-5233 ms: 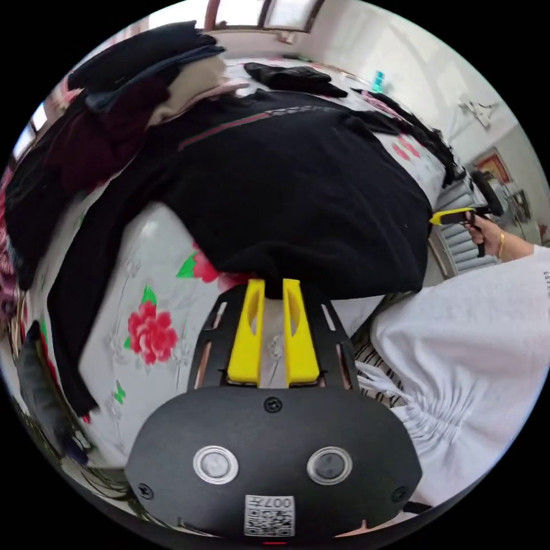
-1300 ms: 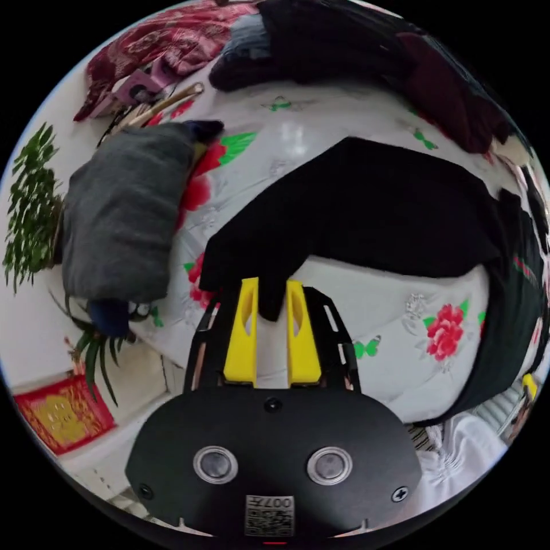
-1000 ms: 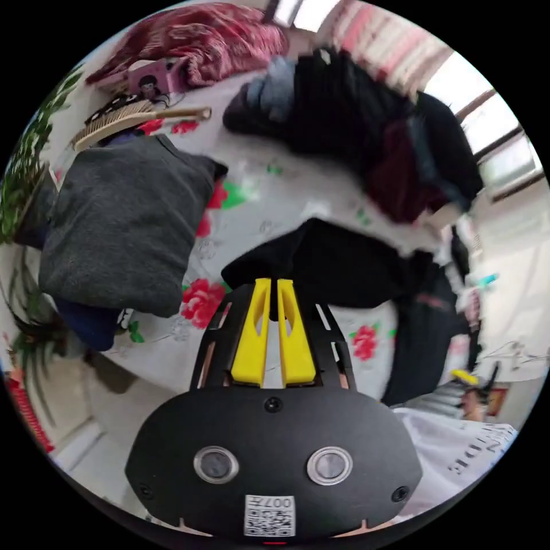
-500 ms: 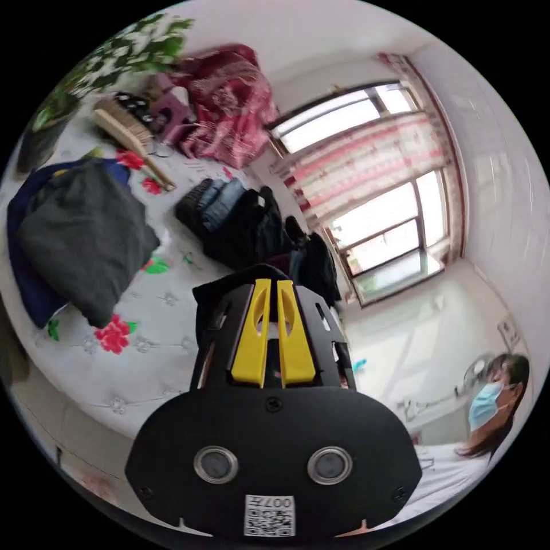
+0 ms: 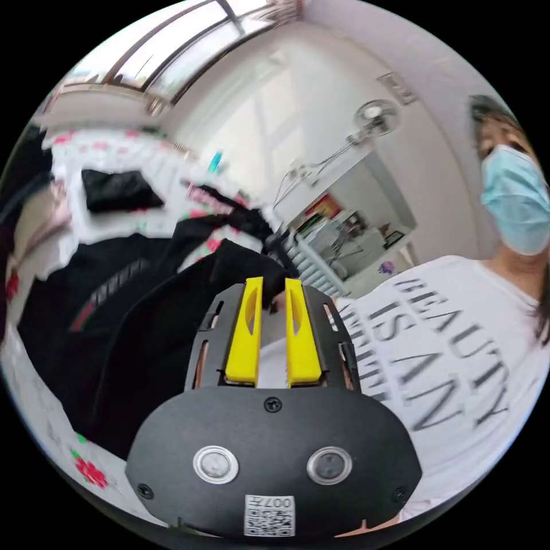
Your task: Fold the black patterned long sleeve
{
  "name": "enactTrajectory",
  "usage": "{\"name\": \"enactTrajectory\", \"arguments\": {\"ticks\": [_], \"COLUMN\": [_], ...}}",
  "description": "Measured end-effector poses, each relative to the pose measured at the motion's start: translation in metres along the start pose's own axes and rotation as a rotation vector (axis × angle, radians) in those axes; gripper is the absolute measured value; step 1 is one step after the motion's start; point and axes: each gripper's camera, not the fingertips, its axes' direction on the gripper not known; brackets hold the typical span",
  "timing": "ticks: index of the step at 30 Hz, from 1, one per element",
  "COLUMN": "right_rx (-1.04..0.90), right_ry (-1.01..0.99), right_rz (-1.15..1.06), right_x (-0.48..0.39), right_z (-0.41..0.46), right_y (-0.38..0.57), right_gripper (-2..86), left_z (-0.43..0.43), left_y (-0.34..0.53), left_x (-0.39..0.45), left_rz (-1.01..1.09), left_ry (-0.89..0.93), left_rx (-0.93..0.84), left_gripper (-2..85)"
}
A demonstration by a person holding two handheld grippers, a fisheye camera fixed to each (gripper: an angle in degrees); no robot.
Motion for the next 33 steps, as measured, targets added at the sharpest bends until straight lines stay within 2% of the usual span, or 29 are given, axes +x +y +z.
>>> {"name": "enactTrajectory", "arguments": {"ticks": [4,9,12,15,19,21,23,25,28,31,33], "right_rx": [0.016,0.002,-0.048,-0.106,-0.202,-0.268,-0.354,-0.362,-0.172,0.107,0.206], "right_ry": [-0.023,-0.076,-0.044,0.047,0.034,0.042,0.154,0.235,0.280,0.240,0.203], "right_rz": [0.103,0.104,0.056,0.052,0.042,0.022,-0.020,-0.085,-0.166,-0.286,-0.354], "right_x": [0.039,0.055,0.046,0.040,0.026,0.012,-0.004,-0.014,-0.034,-0.066,-0.084], "right_z": [-0.011,-0.006,0.009,0.027,0.046,0.056,0.068,0.065,0.005,-0.092,-0.137], "right_y": [0.027,0.033,0.020,0.002,-0.020,-0.024,-0.023,-0.026,-0.046,-0.060,-0.059], "right_gripper": [0.2,3.6,7.3,10.6,11.1,9.4,4.1,1.6,0.3,0.0,-0.1], "left_z": [0.057,0.051,0.049,0.061,0.099,0.116,0.117,0.117,0.119,0.125,0.125], "left_y": [0.053,0.095,0.103,0.111,0.130,0.144,0.147,0.152,0.156,0.163,0.166], "left_x": [-0.061,-0.134,-0.178,-0.229,-0.293,-0.320,-0.330,-0.346,-0.356,-0.369,-0.375], "left_rz": [-0.232,-0.426,-0.486,-0.545,-0.621,-0.686,-0.673,-0.698,-0.677,-0.638,-0.636], "left_ry": [-0.163,-0.644,-0.798,-0.818,-0.839,-0.909,-0.889,-0.847,-0.832,-0.841,-0.845], "left_rx": [-0.089,-0.157,-0.161,-0.185,-0.290,-0.372,-0.316,-0.300,-0.296,-0.295,-0.284], "left_gripper": [7.7,7.1,6.8,7.3,5.5,2.0,0.0,-0.7,-0.9,-1.0,-1.0]}}
